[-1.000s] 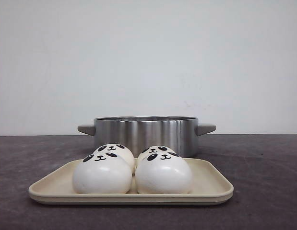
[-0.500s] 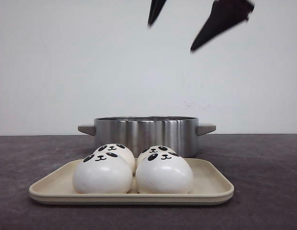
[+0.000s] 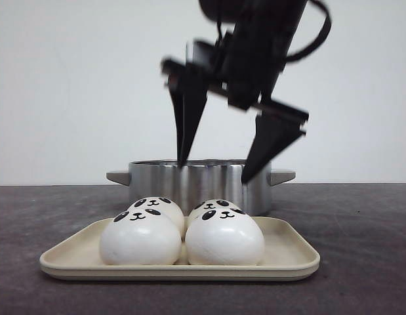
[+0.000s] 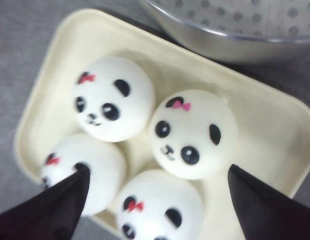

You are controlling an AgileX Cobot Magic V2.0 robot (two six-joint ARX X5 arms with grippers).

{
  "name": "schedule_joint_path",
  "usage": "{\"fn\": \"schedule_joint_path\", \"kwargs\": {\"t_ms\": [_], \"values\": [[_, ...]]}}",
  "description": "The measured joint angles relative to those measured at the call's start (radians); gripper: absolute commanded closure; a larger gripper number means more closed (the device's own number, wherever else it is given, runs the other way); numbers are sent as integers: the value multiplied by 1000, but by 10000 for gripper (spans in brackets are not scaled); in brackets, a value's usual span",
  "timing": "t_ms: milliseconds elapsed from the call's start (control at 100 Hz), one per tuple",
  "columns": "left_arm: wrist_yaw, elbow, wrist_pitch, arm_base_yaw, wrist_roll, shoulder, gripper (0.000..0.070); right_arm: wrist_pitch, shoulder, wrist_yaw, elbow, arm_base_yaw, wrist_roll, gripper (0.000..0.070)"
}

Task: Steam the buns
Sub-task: 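Lower the right gripper onto the panda bun farthest from the robot and grasp it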

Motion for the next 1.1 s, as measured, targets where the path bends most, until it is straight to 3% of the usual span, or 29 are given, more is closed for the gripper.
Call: {"fn": "schedule_joint_path", "kwargs": {"t_ms": [220, 530, 710, 800, 1100], "values": [[0, 0, 0, -10, 0, 0, 143, 16, 56, 94, 0, 0, 6, 213], [0, 0, 1, -10, 1, 0, 143, 89, 119, 96, 0, 0, 47, 228], [0, 0, 1, -10, 4, 0, 143, 83, 134, 101, 0, 0, 55, 490], [0, 0, 1, -10, 7, 0, 143, 79, 134, 119, 0, 0, 55, 700], [0, 0, 1, -10, 8, 0, 143, 55, 113, 126, 0, 2, 37, 700]]}}
